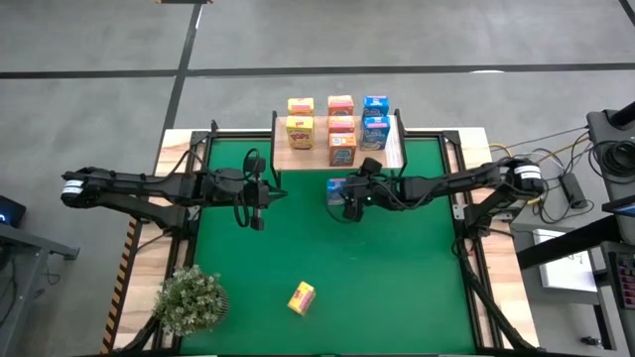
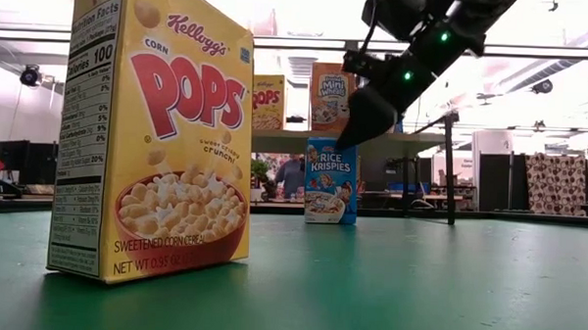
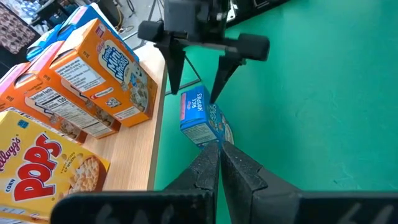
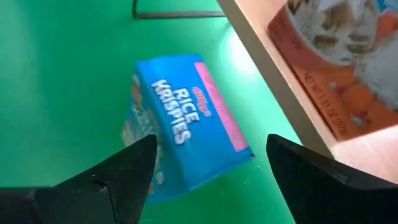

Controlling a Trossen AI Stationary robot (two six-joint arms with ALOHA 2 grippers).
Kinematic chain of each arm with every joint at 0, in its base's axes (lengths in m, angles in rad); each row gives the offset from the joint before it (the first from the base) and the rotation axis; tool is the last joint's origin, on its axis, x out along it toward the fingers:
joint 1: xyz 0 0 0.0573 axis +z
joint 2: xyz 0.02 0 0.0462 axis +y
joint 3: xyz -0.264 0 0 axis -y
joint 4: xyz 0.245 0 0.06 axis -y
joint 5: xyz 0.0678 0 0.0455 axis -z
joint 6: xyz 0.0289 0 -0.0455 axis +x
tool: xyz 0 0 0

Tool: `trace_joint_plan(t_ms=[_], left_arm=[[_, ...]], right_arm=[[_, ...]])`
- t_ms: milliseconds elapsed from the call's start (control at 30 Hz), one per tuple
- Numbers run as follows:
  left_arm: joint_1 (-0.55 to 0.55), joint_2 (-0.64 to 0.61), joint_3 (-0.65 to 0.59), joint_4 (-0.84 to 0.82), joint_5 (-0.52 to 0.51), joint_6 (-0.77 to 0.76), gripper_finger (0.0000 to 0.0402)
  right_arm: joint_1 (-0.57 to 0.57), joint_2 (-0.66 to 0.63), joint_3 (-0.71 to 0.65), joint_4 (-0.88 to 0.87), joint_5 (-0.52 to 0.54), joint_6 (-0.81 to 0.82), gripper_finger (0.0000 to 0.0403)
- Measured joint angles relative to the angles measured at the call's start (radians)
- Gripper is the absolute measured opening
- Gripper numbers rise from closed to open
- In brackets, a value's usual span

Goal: Stack cereal on shelf
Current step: Put the blue cereal box on the shelf aligned with the other blue cereal boxes

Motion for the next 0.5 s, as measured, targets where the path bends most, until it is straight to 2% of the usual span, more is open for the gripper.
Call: trace_joint_plan(t_ms=[267,500], left_arm=[[0.0,0.0,0.0,0.002,0.0,0.0,0.0],[0.0,0.006,0.0,0.003,0.0,0.0,0.0]], right_arm=[[-0.015,0.075,0.0,0.033,-0.003,-0.025,0.0291],[-0.014,0.053,0.0,0.042,-0.1,-0.024,0.0268]])
